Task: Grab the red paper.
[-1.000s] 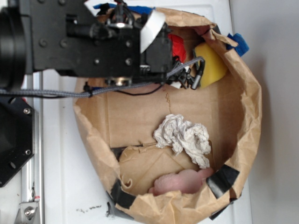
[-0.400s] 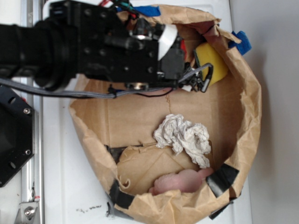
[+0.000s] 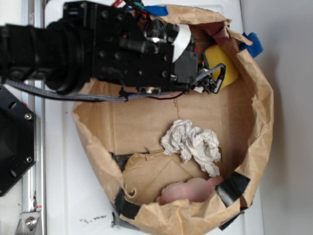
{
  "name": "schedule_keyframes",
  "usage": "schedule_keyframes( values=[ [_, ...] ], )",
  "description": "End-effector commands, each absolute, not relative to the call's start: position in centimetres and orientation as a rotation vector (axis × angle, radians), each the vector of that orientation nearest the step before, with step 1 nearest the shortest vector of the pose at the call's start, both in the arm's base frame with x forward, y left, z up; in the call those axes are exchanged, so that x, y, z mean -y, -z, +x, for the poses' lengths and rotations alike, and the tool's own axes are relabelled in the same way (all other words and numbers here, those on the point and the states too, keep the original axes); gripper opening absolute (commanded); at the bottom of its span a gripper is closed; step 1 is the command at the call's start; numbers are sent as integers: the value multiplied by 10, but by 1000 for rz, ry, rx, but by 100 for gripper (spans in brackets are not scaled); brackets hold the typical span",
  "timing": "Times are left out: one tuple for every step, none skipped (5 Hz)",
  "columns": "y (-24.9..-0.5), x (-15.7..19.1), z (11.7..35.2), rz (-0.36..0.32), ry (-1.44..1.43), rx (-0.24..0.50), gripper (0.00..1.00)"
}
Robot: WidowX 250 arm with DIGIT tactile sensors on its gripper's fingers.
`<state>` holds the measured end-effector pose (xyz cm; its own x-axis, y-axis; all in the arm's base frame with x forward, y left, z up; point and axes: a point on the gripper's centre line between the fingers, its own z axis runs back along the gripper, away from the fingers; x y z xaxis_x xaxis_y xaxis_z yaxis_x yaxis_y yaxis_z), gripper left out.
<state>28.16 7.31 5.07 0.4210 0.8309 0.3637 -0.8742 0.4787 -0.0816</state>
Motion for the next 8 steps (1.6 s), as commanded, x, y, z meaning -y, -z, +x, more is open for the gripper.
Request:
schedule_keyframes(
  values=[
    [-65,-86,291,132,-1157,513,100],
    [-65,-88,292,137,-1185,540,100],
    [-65,-90,296,132,-1194,533,100],
    [-62,-91,298,147,-1209,509,100],
    [-55,-93,301,174,-1210,499,100],
    [-52,-93,303,176,-1204,505,100],
    [-52,-94,303,172,-1200,517,0],
    [-52,-94,304,168,-1192,518,0]
  ],
)
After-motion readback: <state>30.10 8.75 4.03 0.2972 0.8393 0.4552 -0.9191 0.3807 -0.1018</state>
